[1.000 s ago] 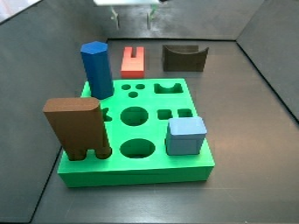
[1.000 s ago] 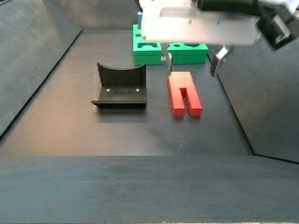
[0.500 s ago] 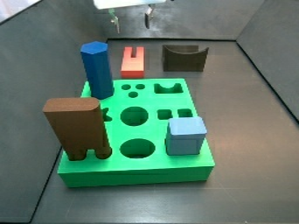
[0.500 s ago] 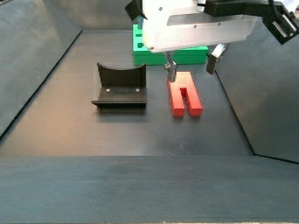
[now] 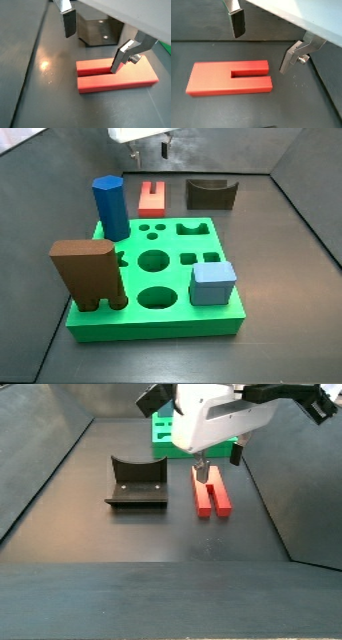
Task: Pick up the double-square object. Move up. Rotate the double-square object. Place the double-square object on the fixture. Regrasp the double-square object. Move to above the board. Insert the double-square object.
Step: Rotate the double-square object.
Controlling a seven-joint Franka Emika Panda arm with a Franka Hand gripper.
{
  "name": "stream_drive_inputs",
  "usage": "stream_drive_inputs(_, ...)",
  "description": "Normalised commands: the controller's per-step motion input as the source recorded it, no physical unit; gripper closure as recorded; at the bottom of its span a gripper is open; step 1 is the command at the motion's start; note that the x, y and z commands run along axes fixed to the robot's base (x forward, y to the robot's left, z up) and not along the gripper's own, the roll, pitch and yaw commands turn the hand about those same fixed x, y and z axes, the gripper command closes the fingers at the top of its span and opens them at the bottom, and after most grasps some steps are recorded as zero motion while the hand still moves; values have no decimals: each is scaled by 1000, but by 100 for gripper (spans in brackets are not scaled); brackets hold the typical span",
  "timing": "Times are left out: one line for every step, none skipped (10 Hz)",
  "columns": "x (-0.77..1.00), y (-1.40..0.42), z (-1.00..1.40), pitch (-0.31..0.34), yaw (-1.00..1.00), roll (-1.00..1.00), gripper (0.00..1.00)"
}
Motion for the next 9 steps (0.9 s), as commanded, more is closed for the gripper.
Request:
stream_drive_inputs(38, 1, -35, -6, 1000, 2, 0)
stream_drive_inputs(38, 1, -34, -6, 1000, 2, 0)
stream_drive_inputs(38, 1, -33, -7, 1000, 2, 0)
stream_drive_inputs(38, 1, -33, -7, 1000, 2, 0)
stream_drive_inputs(38, 1, -33, -7, 1000, 2, 0)
stream_drive_inputs(38, 1, -32, -7, 1000, 2, 0)
stream_drive_inputs(38, 1, -32, -8, 1000, 2, 0)
stream_drive_inputs(38, 1, -32, -8, 1000, 2, 0)
stream_drive_inputs(38, 1, -32, -8, 1000, 2, 0)
